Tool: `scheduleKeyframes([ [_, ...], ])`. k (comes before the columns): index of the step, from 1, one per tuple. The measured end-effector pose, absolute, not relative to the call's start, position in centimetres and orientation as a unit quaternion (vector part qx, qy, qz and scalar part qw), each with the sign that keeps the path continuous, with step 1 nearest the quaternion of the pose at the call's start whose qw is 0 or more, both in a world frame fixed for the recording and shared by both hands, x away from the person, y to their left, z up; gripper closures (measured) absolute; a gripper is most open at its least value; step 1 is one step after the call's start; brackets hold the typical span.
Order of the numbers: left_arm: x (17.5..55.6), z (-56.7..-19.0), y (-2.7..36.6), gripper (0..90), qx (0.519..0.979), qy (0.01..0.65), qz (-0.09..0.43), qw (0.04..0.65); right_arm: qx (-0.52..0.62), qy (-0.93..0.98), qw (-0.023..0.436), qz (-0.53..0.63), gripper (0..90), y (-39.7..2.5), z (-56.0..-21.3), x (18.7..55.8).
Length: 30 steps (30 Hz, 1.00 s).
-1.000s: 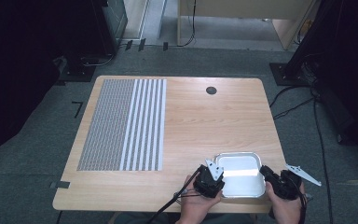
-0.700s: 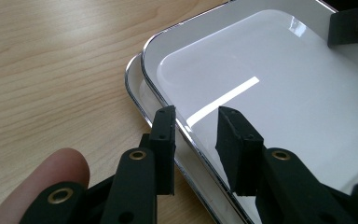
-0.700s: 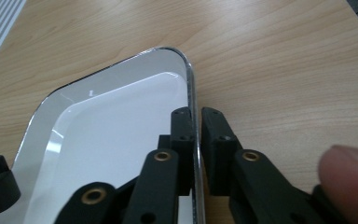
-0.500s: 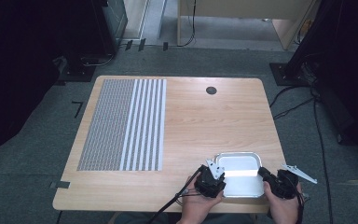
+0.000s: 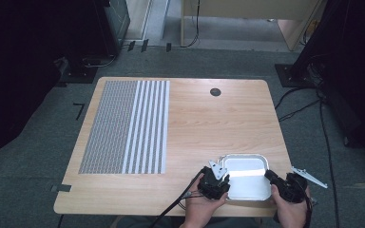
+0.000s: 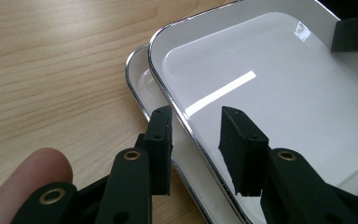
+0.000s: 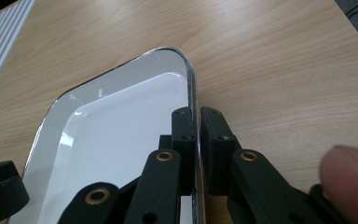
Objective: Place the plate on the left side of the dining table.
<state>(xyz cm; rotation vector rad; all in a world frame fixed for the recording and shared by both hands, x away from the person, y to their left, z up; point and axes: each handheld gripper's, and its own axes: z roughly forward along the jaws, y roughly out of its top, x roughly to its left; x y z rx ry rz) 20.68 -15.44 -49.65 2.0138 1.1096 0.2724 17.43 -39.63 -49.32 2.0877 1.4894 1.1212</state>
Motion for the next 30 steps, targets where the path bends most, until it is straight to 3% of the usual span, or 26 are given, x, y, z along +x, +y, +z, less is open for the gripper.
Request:
scheduleKeyframes([
  [5,20.67,-49.68,-15.57,65.1,0.797,0.438,0.107,0.401,0.731,0.523,0.173,0.402,84.8,-39.77,-49.30,17.29],
  [7,20.69,-49.68,-15.60,65.1,0.797,0.438,0.107,0.401,0.728,0.518,0.183,0.410,80.5,-39.83,-49.16,17.20],
  [11,20.73,-49.74,-15.67,65.4,0.796,0.440,0.107,0.402,0.728,0.522,0.182,0.405,86.5,-39.87,-49.04,17.22],
  [21,20.76,-49.90,-15.96,67.2,0.797,0.441,0.105,0.400,0.726,0.539,0.196,0.381,87.5,-39.29,-48.92,17.38],
  [30,20.94,-49.85,-15.80,65.9,0.794,0.446,0.097,0.402,0.745,0.505,0.169,0.402,87.6,-39.69,-48.86,17.30],
])
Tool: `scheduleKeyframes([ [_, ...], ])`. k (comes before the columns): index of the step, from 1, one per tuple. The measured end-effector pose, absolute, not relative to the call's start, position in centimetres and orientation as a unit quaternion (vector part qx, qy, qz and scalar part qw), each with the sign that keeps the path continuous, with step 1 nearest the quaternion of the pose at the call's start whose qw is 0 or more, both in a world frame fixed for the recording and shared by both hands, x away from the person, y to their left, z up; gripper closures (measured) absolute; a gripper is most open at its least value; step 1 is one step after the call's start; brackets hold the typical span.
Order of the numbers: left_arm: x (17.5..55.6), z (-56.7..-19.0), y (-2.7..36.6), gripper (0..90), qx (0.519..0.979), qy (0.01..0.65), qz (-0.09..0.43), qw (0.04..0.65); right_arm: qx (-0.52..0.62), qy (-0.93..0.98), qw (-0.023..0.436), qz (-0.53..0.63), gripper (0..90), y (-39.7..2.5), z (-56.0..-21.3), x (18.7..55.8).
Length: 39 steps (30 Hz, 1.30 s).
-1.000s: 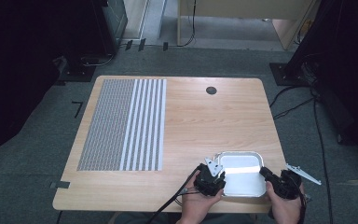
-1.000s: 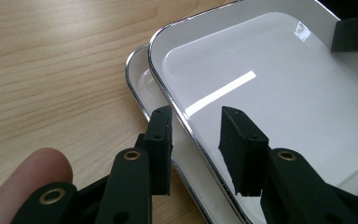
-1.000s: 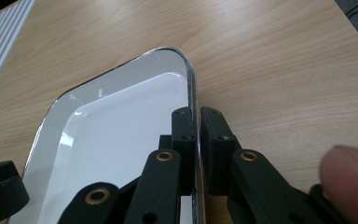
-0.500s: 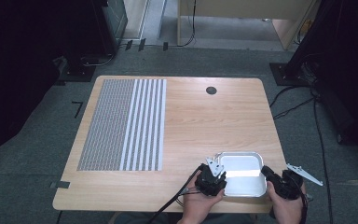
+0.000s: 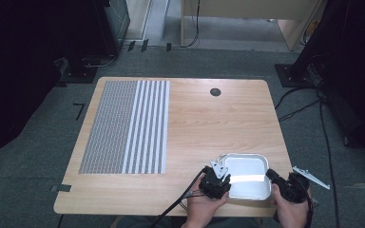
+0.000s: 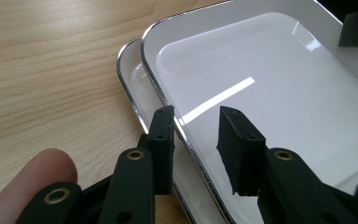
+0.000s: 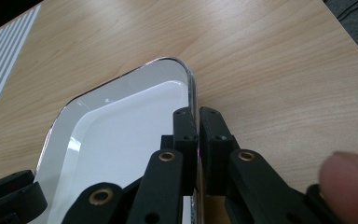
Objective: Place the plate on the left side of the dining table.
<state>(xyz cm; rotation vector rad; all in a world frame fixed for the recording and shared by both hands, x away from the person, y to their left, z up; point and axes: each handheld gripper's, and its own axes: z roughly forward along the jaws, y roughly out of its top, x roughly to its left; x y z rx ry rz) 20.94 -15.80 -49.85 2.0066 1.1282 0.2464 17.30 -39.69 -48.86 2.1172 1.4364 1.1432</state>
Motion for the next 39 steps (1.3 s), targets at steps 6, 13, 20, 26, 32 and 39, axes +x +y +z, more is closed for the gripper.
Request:
scheduleKeyframes([
  [6,21.1,-49.9,-15.7,64.3,0.791,0.449,0.092,0.407,0.744,0.503,0.165,0.408,87.5,-40.0,-48.9,17.2],
  [13,21.0,-50.1,-16.0,70.8,0.794,0.448,0.100,0.399,0.738,0.507,0.163,0.414,86.8,-40.3,-49.1,17.2],
  [20,21.1,-50.1,-16.0,74.1,0.795,0.449,0.105,0.394,0.727,0.517,0.196,0.408,83.3,-39.7,-49.0,17.1],
  [26,21.1,-50.1,-16.0,77.1,0.796,0.449,0.108,0.392,0.724,0.536,0.212,0.379,85.9,-39.0,-49.2,17.3],
  [32,21.4,-50.0,-15.9,78.9,0.792,0.454,0.098,0.396,0.742,0.514,0.195,0.384,87.5,-39.2,-49.1,17.5],
  [39,21.4,-49.8,-15.8,80.7,0.790,0.455,0.094,0.400,0.745,0.505,0.195,0.389,87.2,-39.2,-48.9,17.3],
])
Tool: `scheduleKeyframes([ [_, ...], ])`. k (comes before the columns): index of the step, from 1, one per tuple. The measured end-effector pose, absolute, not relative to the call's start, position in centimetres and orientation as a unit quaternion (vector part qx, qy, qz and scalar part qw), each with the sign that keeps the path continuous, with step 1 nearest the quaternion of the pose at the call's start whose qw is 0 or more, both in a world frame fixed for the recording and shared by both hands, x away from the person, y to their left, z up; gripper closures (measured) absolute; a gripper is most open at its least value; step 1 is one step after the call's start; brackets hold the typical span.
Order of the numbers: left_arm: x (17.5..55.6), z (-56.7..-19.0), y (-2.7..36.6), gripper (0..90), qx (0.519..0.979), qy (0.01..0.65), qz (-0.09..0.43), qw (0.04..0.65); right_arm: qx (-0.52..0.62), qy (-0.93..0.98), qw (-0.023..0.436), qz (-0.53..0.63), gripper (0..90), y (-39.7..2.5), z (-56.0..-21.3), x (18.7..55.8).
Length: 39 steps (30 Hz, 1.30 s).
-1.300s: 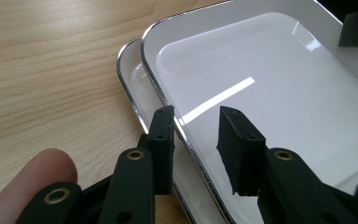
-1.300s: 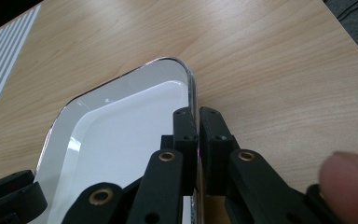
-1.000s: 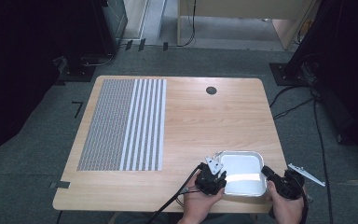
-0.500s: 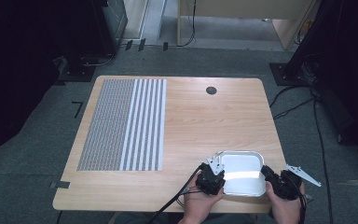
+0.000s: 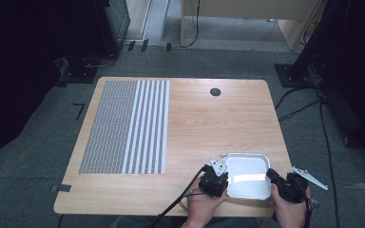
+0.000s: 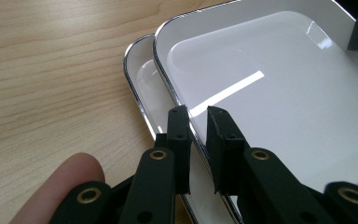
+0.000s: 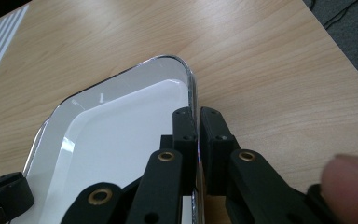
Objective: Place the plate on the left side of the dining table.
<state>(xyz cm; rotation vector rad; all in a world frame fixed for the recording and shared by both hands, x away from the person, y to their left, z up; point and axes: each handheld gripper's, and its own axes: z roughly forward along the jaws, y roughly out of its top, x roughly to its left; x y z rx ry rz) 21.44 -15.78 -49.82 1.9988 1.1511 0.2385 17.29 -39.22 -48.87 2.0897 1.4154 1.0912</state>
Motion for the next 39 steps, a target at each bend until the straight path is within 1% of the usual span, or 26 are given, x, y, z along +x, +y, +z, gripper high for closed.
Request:
scheduleKeyframes([
  [10,21.5,-48.6,-15.4,83.1,0.784,0.453,0.085,0.416,0.748,0.492,0.183,0.406,87.1,-39.7,-48.2,17.0],
  [18,21.6,-47.3,-14.5,83.1,0.777,0.450,0.084,0.431,0.747,0.486,0.181,0.416,87.2,-39.4,-47.3,17.0],
  [20,21.7,-47.0,-14.2,82.1,0.777,0.450,0.084,0.433,0.745,0.485,0.181,0.421,87.1,-39.2,-47.1,17.0],
  [27,22.2,-46.2,-13.4,70.8,0.772,0.449,0.078,0.443,0.746,0.483,0.166,0.428,87.2,-38.5,-46.6,17.6],
  [31,22.5,-46.0,-12.9,69.5,0.768,0.454,0.069,0.446,0.748,0.480,0.162,0.428,87.2,-38.4,-46.5,17.8],
  [36,22.4,-46.0,-13.3,73.9,0.775,0.449,0.069,0.439,0.752,0.480,0.158,0.424,87.2,-38.5,-46.4,17.9],
  [37,22.4,-46.1,-13.4,76.6,0.778,0.447,0.066,0.437,0.755,0.479,0.157,0.420,87.1,-38.6,-46.5,17.9],
  [39,22.4,-46.1,-13.5,78.9,0.780,0.445,0.067,0.435,0.756,0.478,0.157,0.418,87.1,-38.8,-46.6,17.9],
])
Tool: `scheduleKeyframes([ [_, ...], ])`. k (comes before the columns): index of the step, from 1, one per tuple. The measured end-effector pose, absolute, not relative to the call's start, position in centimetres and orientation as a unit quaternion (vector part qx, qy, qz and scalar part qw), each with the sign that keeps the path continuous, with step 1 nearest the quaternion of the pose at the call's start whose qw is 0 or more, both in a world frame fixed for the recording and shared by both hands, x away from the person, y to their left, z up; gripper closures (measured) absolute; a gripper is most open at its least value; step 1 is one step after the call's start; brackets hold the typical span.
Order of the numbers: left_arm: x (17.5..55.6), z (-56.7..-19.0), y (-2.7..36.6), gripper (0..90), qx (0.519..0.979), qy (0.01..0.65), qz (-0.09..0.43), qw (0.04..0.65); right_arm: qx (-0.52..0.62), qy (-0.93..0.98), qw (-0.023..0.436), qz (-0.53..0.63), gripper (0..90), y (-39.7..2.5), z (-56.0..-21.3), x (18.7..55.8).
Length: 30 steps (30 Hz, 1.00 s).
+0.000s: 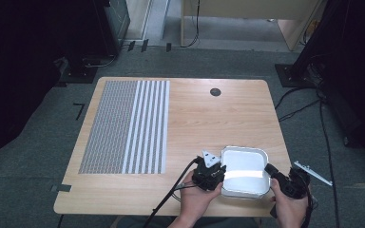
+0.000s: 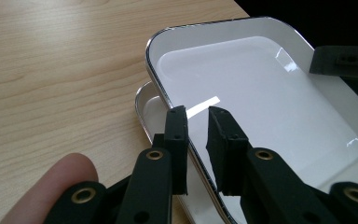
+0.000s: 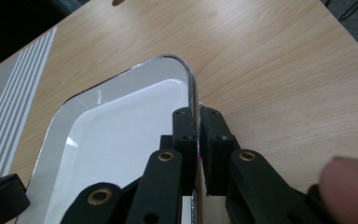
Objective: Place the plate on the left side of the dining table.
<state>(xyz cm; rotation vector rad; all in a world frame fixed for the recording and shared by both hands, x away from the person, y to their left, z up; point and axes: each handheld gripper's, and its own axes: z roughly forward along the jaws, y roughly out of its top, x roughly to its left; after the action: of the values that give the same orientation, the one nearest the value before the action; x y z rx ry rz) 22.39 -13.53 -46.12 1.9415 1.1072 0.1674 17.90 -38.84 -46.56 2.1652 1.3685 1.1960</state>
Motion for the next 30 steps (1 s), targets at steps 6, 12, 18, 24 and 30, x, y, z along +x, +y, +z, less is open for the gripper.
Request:
scheduleKeyframes([
  [6,22.5,-46.4,-13.8,80.8,0.781,0.448,0.058,0.431,0.760,0.479,0.151,0.413,87.1,-39.2,-46.8,18.0],
  [12,22.8,-47.2,-13.8,79.9,0.778,0.461,0.034,0.426,0.762,0.482,0.148,0.407,87.1,-39.4,-47.6,18.0],
  [18,23.2,-47.9,-13.4,78.2,0.770,0.477,0.006,0.423,0.758,0.489,0.154,0.403,86.9,-39.2,-48.1,18.0],
  [24,23.5,-48.4,-13.3,76.7,0.761,0.479,-0.039,0.435,0.749,0.498,0.137,0.414,85.4,-39.1,-48.7,18.2],
  [30,23.2,-48.6,-13.1,71.2,0.761,0.485,0.010,0.431,0.747,0.508,0.128,0.410,86.1,-38.5,-49.2,18.4],
])
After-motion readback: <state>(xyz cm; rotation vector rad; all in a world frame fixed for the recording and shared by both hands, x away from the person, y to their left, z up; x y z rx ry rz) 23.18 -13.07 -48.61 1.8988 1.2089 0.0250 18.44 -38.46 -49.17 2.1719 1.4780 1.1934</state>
